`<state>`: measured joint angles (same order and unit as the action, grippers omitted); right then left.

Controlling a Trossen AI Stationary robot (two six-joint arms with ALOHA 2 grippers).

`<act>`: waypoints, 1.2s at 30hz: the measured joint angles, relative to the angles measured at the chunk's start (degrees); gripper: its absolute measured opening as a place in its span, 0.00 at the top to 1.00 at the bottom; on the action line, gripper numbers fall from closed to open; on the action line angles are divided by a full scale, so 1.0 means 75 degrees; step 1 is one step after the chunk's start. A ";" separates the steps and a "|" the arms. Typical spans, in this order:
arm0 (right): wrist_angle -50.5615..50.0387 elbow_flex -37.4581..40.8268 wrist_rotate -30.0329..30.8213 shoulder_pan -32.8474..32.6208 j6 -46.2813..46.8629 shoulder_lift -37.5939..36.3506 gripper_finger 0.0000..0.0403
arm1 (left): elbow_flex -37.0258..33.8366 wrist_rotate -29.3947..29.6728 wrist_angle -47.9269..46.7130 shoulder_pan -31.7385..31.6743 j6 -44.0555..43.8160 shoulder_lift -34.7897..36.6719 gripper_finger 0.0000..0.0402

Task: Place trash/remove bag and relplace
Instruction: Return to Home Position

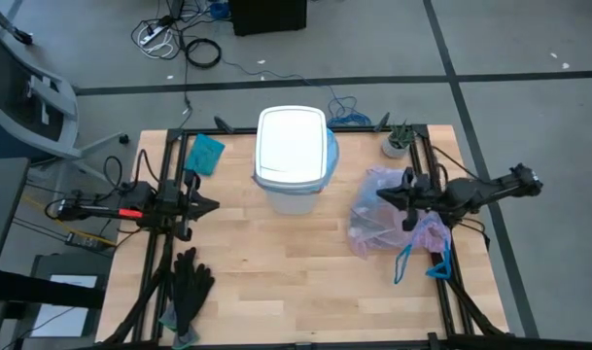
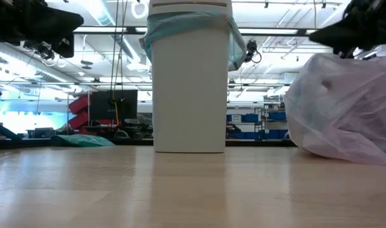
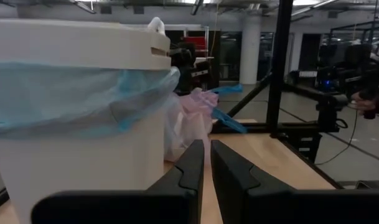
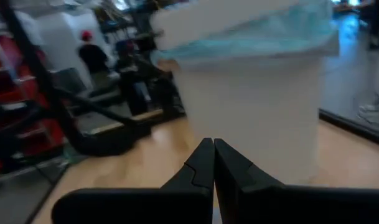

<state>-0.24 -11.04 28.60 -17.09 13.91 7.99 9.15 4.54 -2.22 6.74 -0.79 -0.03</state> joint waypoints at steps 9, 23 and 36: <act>-0.0796 0.0064 -0.0718 0.0300 0.0169 -0.0970 1.00 | 0.0007 0.0023 0.0202 -0.0006 0.0070 0.0001 0.90; -0.0610 0.0515 -0.2898 0.2410 0.0596 -0.1039 1.00 | 0.0006 -0.0040 0.0560 -0.0006 0.0063 0.0003 0.90; -0.1569 0.0515 -0.4435 0.4195 0.0221 -0.1037 0.99 | 0.0006 0.0122 0.0546 -0.0006 0.0264 0.0003 0.90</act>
<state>-12.01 -7.18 -4.66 14.37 15.57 0.21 9.19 5.45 1.87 6.70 1.19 -0.01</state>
